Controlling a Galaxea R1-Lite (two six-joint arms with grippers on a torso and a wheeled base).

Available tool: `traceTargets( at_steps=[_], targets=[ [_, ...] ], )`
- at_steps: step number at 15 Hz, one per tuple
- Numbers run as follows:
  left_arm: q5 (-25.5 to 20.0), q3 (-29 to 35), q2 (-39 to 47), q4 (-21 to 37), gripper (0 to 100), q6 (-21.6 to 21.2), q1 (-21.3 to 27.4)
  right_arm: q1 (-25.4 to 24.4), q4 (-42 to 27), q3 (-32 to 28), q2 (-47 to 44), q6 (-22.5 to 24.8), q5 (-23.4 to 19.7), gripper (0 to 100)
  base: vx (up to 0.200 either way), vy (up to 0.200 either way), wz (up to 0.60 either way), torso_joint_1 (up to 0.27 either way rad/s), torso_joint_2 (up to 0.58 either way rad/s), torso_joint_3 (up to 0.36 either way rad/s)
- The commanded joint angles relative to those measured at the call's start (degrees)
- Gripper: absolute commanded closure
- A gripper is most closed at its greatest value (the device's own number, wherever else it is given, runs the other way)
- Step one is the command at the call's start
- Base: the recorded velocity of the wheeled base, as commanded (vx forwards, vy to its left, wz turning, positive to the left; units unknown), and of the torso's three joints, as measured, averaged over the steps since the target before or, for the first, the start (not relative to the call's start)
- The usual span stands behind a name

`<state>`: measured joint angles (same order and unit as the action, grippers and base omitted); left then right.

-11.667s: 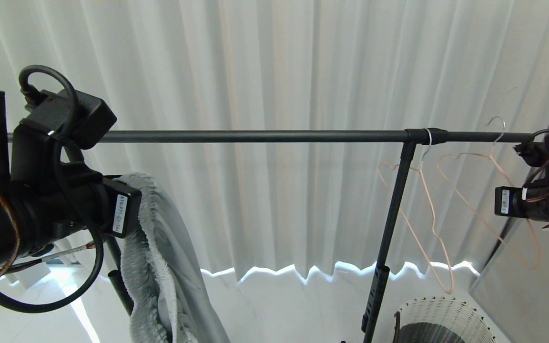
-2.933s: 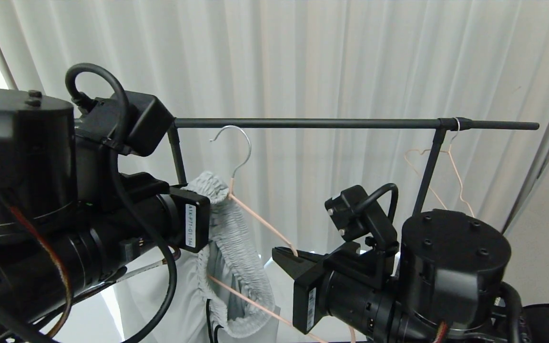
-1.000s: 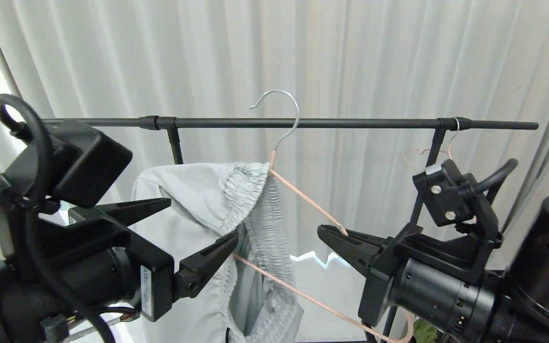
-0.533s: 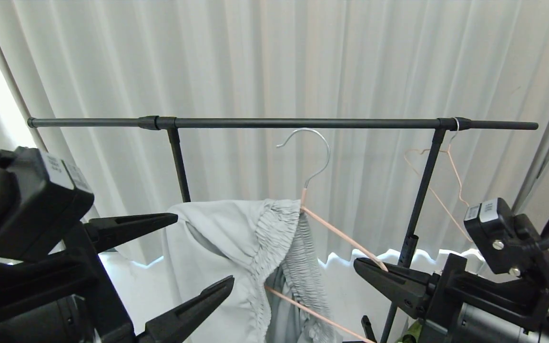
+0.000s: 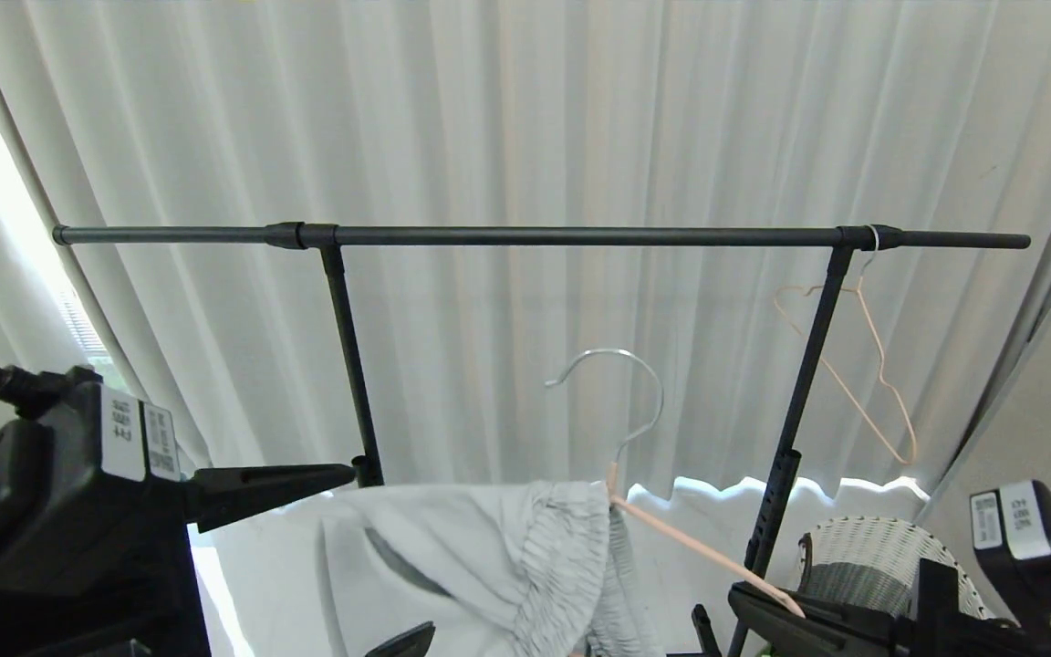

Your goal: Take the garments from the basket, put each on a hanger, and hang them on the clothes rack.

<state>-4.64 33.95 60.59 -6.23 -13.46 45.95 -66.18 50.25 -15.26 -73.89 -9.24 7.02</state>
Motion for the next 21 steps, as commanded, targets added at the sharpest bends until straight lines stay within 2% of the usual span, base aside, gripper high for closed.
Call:
traceTargets(
  at_steps=[1,2,5,10,12,14,18,19,21],
  targets=[
    [-2.4,-2.0,0.4,0.0,0,-0.5,-0.2,-0.3,0.0,2.9,3.3,1.8,-2.3,100,0.0,0.0,0.0,0.0,0.0,0.0],
    [-4.2,-2.7,0.6,0.0,0,-0.6,-0.2,-0.4,0.0,3.8,3.7,3.0,-3.6,100,0.0,0.0,0.0,0.0,0.0,0.0],
    [-7.3,-3.6,2.5,0.0,0,-1.4,1.3,-1.8,-0.1,4.3,3.3,3.4,-4.0,100,0.0,0.0,0.0,0.0,0.0,0.0],
    [-8.6,-5.2,5.2,0.0,0,-2.0,3.9,-6.8,-0.2,5.9,3.3,3.6,-4.1,100,0.0,0.0,0.0,0.0,0.0,0.0],
    [-8.7,-8.8,5.0,0.0,0,-2.0,5.3,-8.4,-0.2,5.9,2.7,3.9,-4.0,100,0.0,0.0,0.0,0.0,0.0,0.0],
    [-8.6,-10.0,5.2,0.0,0,-3.6,5.5,-9.1,-0.2,5.9,2.4,4.5,-4.1,100,0.0,0.0,0.0,0.0,0.0,0.0],
    [-8.7,-10.0,5.8,0.0,0,-3.9,5.6,-9.5,-0.2,5.5,1.4,4.5,-4.1,100,0.0,0.0,0.0,0.0,0.0,0.0],
    [-8.7,-10.0,6.1,0.0,100,-3.9,5.7,-9.6,-0.2,5.4,1.2,4.6,-4.1,100,0.0,0.0,0.0,0.0,0.0,0.0],
    [-8.6,-9.8,6.6,-0.1,100,-3.9,5.7,-9.5,-0.2,5.4,1.2,4.7,-4.0,100,0.0,0.0,0.0,0.0,0.0,0.0]
  ],
)
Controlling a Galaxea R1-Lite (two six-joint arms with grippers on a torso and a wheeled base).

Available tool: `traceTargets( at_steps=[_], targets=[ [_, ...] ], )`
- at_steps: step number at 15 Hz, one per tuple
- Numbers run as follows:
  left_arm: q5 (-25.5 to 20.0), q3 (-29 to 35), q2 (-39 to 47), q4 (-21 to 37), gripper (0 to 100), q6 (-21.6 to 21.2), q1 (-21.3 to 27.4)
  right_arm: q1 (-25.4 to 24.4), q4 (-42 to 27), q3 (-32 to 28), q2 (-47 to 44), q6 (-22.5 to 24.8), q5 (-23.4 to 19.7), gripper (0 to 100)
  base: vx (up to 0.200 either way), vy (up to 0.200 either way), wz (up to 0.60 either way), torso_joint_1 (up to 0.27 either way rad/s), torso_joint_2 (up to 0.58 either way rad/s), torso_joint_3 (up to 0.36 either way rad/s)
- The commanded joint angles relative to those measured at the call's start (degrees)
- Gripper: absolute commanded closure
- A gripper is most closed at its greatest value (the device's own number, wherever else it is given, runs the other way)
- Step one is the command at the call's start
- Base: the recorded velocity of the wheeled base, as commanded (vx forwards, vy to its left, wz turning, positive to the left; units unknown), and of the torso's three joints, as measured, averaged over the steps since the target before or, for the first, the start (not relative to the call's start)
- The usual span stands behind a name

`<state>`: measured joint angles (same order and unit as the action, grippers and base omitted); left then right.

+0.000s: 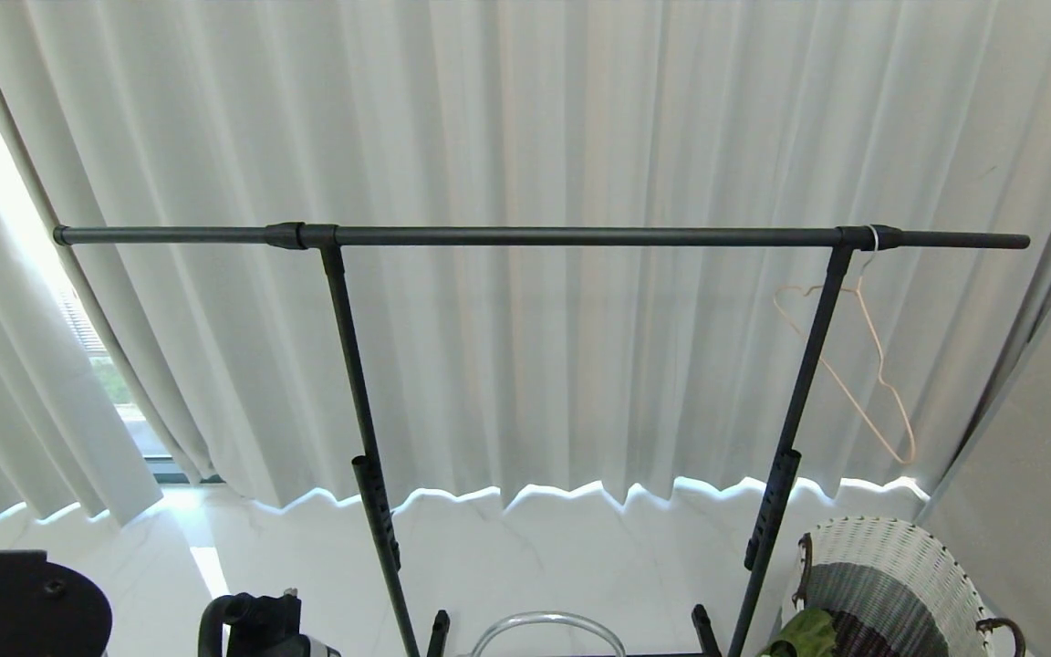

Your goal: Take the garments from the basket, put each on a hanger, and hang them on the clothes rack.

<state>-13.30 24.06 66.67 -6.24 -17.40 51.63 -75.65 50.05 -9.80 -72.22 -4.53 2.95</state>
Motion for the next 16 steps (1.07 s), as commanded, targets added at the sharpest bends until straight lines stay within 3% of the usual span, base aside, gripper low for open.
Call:
traceTargets(
  at_steps=[1,6,7,12,14,16],
  targets=[
    [0.0,0.0,0.5,0.0,100,0.0,0.1,0.0,0.0,0.0,-0.5,0.1,0.0,100,0.0,0.0,0.0,0.0,0.0,0.0],
    [0.4,-0.1,0.7,-0.1,100,0.1,0.1,0.0,0.0,0.0,-0.1,0.1,0.2,100,0.0,0.0,0.0,0.0,0.0,0.0],
    [0.5,-0.1,0.9,0.0,100,0.2,0.0,0.0,0.0,0.0,-0.1,0.1,0.3,0,0.0,0.0,0.0,0.0,0.0,0.0],
    [1.8,-0.1,1.2,-0.1,100,0.1,0.0,0.2,0.0,0.0,0.4,0.6,2.0,0,0.0,0.0,0.0,0.0,0.0,0.0],
    [8.5,-0.1,1.1,-0.1,100,0.1,-0.1,3.0,0.0,0.1,0.4,0.5,4.4,0,0.0,0.0,0.0,0.0,0.0,0.0],
    [10.1,-0.1,1.1,-0.1,100,0.1,-0.4,6.5,0.0,0.0,0.2,0.5,4.3,0,0.0,0.0,0.0,0.0,0.0,0.0]
  ],
)
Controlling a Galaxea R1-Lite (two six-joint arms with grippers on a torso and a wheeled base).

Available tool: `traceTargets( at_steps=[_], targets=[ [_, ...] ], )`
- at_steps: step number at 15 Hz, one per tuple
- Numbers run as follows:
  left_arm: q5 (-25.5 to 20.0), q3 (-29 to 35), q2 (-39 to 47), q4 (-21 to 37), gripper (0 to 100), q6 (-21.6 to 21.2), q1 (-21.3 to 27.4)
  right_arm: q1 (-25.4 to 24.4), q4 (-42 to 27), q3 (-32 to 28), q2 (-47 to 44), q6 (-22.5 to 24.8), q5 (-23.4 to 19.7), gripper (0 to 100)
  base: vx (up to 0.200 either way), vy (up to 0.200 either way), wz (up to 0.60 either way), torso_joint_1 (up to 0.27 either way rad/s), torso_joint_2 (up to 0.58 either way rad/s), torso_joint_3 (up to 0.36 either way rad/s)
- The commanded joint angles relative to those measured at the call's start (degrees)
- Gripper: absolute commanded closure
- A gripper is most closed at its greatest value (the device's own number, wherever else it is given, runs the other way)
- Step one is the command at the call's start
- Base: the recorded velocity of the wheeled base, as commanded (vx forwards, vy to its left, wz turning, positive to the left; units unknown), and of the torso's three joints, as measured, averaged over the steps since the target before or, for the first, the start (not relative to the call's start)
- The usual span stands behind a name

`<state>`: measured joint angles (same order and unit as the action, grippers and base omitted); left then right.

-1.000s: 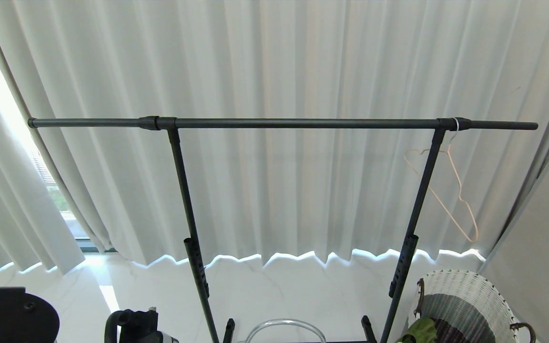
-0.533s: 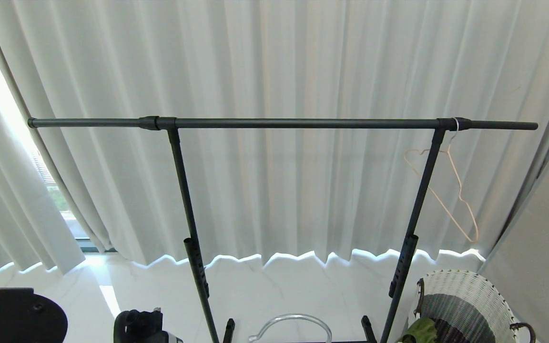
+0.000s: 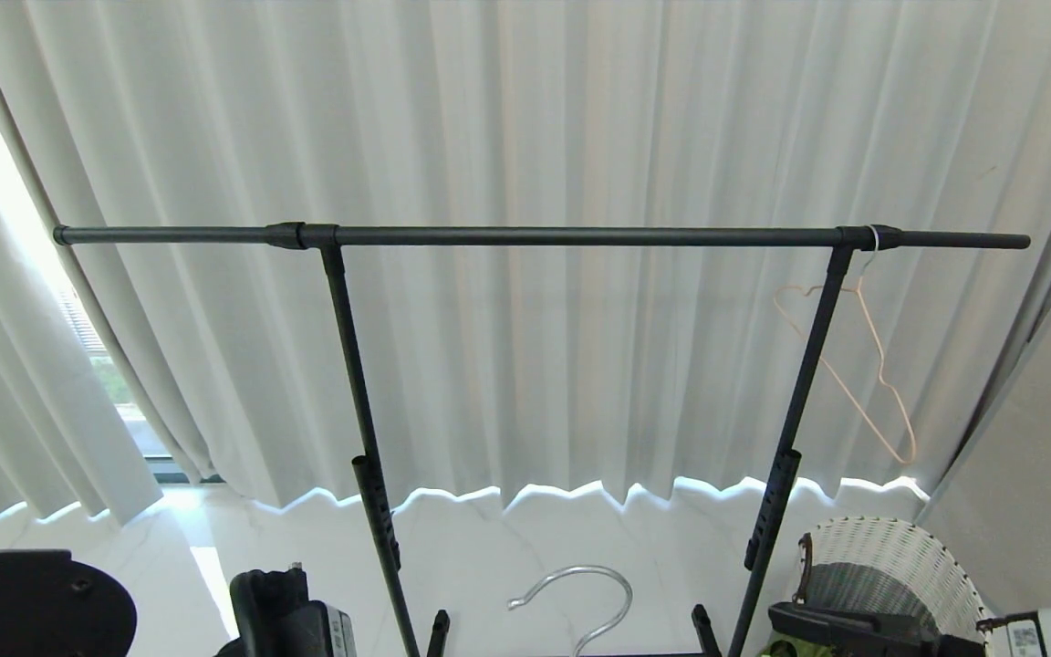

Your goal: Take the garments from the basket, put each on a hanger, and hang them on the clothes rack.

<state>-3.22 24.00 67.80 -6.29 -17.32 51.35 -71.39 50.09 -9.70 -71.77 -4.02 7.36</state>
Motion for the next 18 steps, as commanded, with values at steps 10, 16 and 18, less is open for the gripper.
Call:
traceTargets(
  at_steps=[10,16,18],
  targets=[
    [12.2,10.2,1.5,-0.4,100,8.7,-9.4,7.0,-0.3,-6.3,-10.1,-5.1,-0.2,0,0.0,0.0,0.0,0.0,0.0,0.0],
    [12.1,16.6,1.5,-1.2,100,10.5,-9.4,11.9,-0.3,-12.9,-22.5,-16.8,1.2,0,0.0,0.0,0.0,0.0,0.0,0.0],
    [12.0,17.4,1.6,-2.1,100,10.5,-9.4,12.4,-0.3,-15.4,-26.1,-17.7,2.1,0,0.0,0.0,0.0,0.0,0.0,0.0]
  ],
)
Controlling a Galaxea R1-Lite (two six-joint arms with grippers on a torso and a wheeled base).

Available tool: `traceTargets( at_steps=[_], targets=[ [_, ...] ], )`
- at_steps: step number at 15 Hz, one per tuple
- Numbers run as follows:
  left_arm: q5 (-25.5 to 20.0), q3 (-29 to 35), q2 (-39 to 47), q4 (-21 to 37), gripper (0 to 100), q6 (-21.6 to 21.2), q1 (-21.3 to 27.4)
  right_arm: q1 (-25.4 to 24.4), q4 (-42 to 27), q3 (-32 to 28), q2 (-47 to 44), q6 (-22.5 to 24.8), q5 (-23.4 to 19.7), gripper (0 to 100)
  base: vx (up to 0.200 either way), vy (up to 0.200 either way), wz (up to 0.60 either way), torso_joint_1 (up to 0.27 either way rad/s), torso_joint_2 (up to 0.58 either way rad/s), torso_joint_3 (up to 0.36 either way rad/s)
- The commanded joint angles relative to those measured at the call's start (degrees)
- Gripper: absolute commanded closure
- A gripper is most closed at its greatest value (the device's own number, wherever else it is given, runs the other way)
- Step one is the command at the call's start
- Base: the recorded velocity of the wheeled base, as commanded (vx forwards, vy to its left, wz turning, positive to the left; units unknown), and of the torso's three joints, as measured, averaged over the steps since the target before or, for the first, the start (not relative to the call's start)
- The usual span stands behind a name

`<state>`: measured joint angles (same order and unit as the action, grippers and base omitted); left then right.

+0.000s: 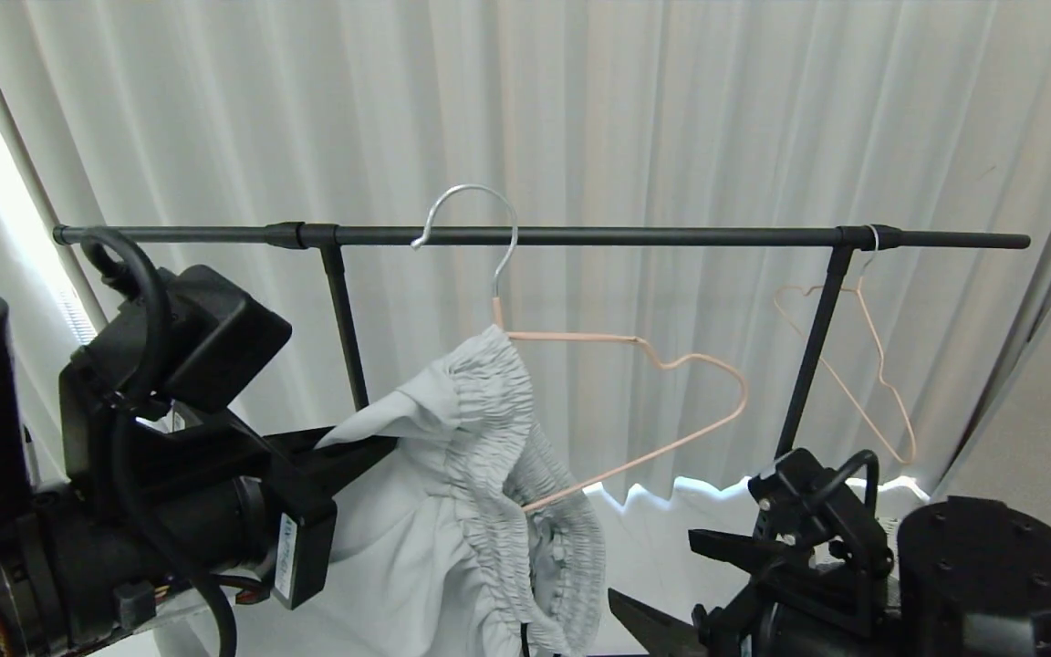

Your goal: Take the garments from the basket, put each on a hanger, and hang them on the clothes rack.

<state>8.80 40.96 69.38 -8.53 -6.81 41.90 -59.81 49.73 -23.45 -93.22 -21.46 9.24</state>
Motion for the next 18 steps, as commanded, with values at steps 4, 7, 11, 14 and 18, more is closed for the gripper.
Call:
traceTargets(
  at_steps=[4,7,11,14,18],
  targets=[
    [-0.2,0.7,-0.1,-1.1,100,0.2,0.1,0.9,0.0,-8.6,-11.8,-1.7,3.4,0,0.0,0.0,0.0,0.0,0.0,0.0],
    [-0.2,0.7,0.0,-1.9,100,0.2,0.1,1.4,0.1,-7.7,-13.0,-2.1,6.3,0,0.0,0.0,0.0,0.0,0.0,0.0],
    [-0.2,0.5,0.2,-2.3,100,0.2,-0.2,2.3,0.1,-7.3,-13.0,-2.1,10.4,100,0.0,0.0,0.0,0.0,0.0,0.0],
    [0.2,-0.8,0.1,-2.3,100,-0.5,-1.9,7.2,0.1,-7.2,-12.2,-1.0,13.3,100,0.0,0.0,0.0,0.0,0.0,0.0],
    [0.2,-3.3,-0.4,-2.3,100,-6.1,-6.2,16.1,0.3,-5.8,-10.1,4.1,13.9,100,0.0,0.0,0.0,0.0,0.0,0.0]
  ],
)
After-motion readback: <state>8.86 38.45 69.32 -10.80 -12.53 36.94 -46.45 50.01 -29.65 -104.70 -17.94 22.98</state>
